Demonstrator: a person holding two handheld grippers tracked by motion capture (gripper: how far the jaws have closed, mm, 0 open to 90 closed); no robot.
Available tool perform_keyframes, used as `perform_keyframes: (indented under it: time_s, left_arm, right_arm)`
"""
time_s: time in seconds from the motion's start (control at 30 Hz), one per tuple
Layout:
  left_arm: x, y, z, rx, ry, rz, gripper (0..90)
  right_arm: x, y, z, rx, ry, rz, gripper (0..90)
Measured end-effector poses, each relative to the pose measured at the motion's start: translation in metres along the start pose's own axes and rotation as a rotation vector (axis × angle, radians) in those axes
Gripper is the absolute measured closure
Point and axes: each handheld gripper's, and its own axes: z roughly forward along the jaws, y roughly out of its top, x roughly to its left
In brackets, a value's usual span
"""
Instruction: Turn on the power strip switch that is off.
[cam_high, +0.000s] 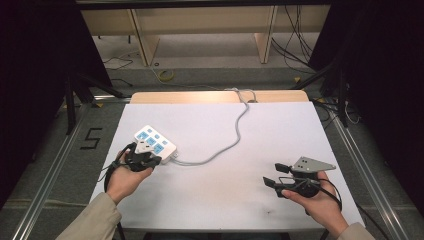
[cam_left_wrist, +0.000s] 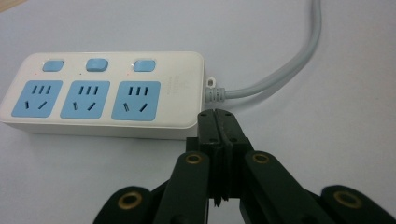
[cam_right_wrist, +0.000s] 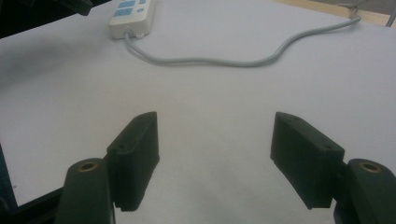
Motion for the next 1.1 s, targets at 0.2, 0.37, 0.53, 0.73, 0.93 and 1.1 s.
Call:
perform_keyframes:
  time_s: [0.2,0.37,0.53,0.73,0.93,1.1]
  left_arm:
    - [0.004,0.001,0.002,0.004,0.011,-0.007,89.8]
    - [0.008,0.002,0.004,0.005,0.020,-0.010,89.8]
    - [0.011,0.005,0.006,0.005,0.031,-0.015,89.8]
    - [0.015,0.006,0.010,0.013,0.041,-0.012,89.8]
    - [0.018,0.008,0.013,0.011,0.050,-0.020,89.8]
    - [0.021,0.011,0.014,0.012,0.058,-0.021,89.8]
  right_arm:
    - [0.000,0.000,0.000,0.001,0.002,-0.002,32.7]
    - [0.000,0.000,0.000,0.000,0.002,0.000,32.6]
    - [0.000,0.000,-0.001,0.003,0.000,-0.001,32.6]
    - [0.000,0.000,0.000,0.000,0.002,-0.002,32.6]
    - [0.000,0.000,0.000,-0.001,0.002,-0.003,32.6]
    - [0.000,0.000,0.000,-0.001,0.003,-0.003,32.6]
